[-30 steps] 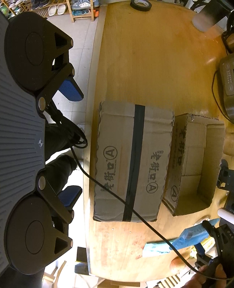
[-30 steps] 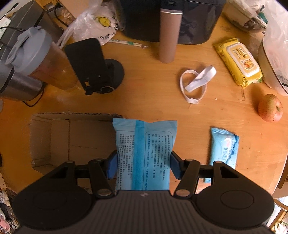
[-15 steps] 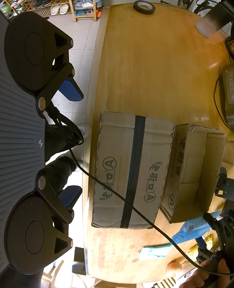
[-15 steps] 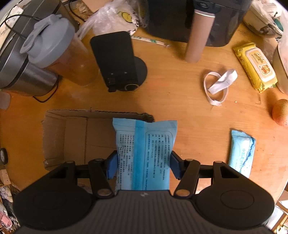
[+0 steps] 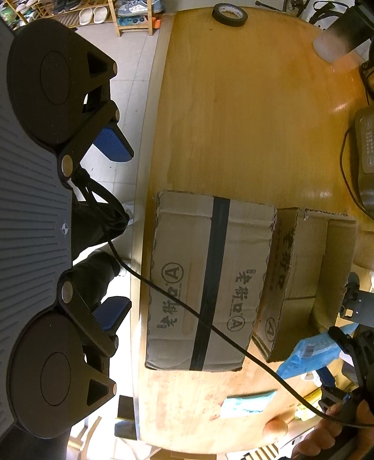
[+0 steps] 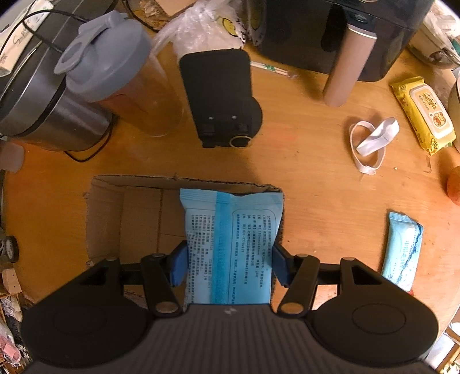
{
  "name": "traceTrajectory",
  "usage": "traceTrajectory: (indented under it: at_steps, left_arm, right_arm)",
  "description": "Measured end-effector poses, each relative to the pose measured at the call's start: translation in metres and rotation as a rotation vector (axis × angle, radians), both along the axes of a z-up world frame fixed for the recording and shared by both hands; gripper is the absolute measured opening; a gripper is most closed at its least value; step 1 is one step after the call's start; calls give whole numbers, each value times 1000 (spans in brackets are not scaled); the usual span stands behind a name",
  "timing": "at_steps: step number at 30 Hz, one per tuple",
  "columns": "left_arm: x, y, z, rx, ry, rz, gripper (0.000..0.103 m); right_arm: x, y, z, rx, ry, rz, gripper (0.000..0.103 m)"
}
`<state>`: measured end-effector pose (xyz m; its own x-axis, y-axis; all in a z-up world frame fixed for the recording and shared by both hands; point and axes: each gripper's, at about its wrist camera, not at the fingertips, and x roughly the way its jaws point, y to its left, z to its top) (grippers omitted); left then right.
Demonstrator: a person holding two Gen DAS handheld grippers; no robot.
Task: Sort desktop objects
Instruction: 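Lift the blue packet with the right gripper and carry it toward the smaller box, then lower the held blue packet into the smaller cardboard box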
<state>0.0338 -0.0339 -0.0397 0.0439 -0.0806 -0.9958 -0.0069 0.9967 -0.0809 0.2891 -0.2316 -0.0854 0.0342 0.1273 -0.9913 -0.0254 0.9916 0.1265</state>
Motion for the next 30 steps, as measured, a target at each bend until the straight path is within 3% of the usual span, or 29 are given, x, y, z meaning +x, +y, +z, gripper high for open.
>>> traceTrajectory:
  at_steps: [30]
  left_arm:
    - [2,41,2,-11,-15,15,103]
  right_arm:
    - [7,73,-3,16,-4,22,62]
